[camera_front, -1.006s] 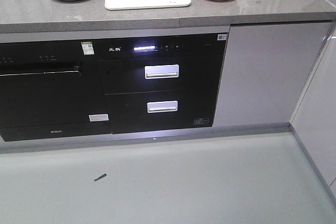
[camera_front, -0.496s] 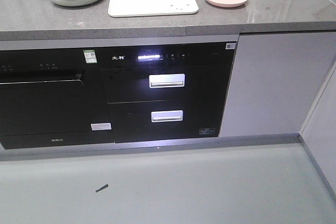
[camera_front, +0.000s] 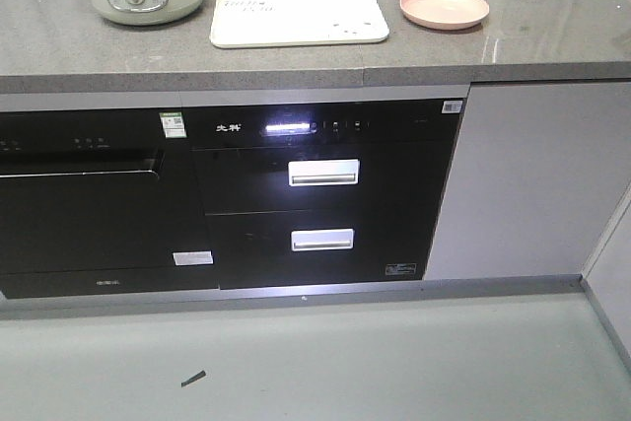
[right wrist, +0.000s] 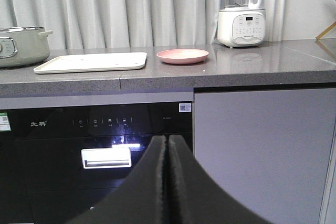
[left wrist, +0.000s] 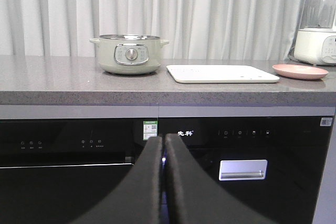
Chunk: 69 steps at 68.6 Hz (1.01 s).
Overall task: Transfer vegetables to tray and serve
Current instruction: 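Drive the base toward the counter with the pot, tray and pink plate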
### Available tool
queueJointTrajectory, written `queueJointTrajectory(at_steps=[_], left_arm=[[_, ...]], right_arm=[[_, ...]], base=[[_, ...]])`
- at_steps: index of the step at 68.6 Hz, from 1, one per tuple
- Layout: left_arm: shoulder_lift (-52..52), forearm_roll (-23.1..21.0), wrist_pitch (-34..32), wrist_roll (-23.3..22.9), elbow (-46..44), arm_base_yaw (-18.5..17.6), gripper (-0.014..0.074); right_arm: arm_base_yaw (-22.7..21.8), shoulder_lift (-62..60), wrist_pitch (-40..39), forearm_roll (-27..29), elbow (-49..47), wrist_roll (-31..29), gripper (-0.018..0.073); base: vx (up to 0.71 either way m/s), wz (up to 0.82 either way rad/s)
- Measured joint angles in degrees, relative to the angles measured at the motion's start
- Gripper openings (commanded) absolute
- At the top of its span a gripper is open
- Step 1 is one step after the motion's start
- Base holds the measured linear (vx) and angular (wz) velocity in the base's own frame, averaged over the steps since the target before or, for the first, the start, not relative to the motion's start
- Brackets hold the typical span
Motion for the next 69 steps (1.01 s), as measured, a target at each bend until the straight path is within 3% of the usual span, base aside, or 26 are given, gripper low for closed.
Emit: queueJointTrajectory(at_steps=[69], left_arm=[[0.0, 0.0, 0.0, 0.0, 0.0, 0.0, -0.0006]], right_arm=[[0.0, 0.0, 0.0, 0.0, 0.0, 0.0, -0.0008]], base=[[0.17, -0.01]])
